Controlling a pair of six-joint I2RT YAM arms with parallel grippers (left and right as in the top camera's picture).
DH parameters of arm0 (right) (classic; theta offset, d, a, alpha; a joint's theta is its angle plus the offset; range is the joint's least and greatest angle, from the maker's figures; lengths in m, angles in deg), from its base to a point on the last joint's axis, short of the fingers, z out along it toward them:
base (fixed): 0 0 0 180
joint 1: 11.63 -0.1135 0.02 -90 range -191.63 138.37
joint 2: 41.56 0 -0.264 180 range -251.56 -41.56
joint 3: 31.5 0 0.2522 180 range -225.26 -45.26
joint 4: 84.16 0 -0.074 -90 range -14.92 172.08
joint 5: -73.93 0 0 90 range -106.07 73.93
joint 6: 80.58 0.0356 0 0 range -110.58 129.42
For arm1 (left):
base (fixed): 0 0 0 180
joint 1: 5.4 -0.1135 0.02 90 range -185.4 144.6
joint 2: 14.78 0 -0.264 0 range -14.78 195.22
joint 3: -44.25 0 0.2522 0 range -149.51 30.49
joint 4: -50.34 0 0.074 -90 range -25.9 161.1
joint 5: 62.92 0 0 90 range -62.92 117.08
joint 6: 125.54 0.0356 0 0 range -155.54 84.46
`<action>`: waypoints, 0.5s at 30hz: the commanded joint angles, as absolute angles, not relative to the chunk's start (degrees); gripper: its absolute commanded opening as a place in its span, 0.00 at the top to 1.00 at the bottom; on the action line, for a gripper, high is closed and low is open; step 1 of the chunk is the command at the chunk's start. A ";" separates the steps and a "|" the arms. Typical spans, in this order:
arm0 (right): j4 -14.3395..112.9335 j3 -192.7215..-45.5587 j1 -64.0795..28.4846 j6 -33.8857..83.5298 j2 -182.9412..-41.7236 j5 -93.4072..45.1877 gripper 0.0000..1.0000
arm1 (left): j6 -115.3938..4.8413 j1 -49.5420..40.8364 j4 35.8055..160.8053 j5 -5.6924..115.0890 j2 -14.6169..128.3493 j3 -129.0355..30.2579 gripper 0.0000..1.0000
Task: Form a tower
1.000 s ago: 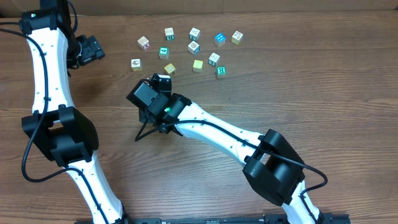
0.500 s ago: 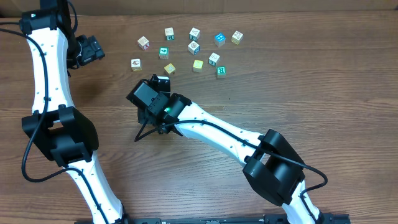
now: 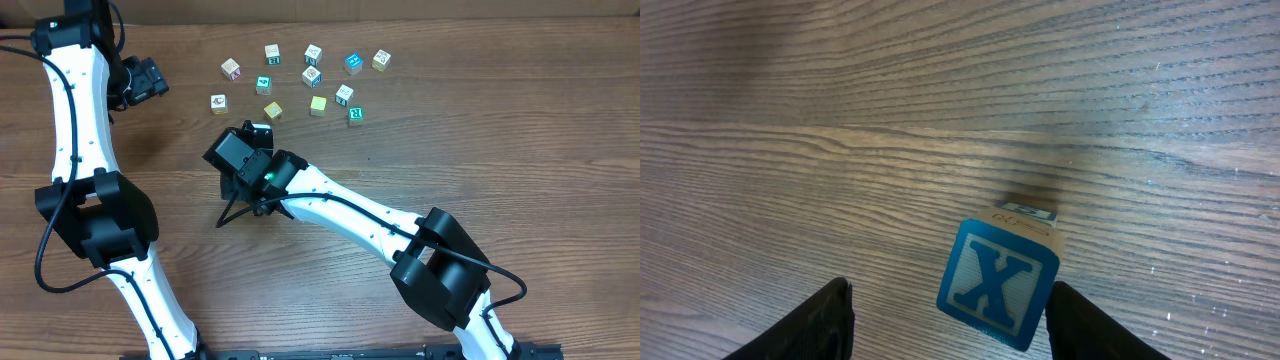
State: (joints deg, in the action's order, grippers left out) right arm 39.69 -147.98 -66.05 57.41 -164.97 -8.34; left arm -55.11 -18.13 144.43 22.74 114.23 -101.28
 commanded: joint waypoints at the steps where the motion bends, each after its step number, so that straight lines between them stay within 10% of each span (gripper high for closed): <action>1: 40.00 -147.63 -65.94 57.37 -166.00 -8.49 0.41 | -55.72 -17.61 144.43 22.63 113.88 -101.98 0.00; 15: 40.08 -147.63 -65.94 57.39 -166.00 -8.71 0.41 | -55.70 -17.61 144.43 22.61 113.88 -101.98 0.00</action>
State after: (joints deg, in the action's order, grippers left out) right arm 39.78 -147.98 -66.05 57.41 -164.97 -8.45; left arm -55.11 -18.13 144.46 22.74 114.23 -101.28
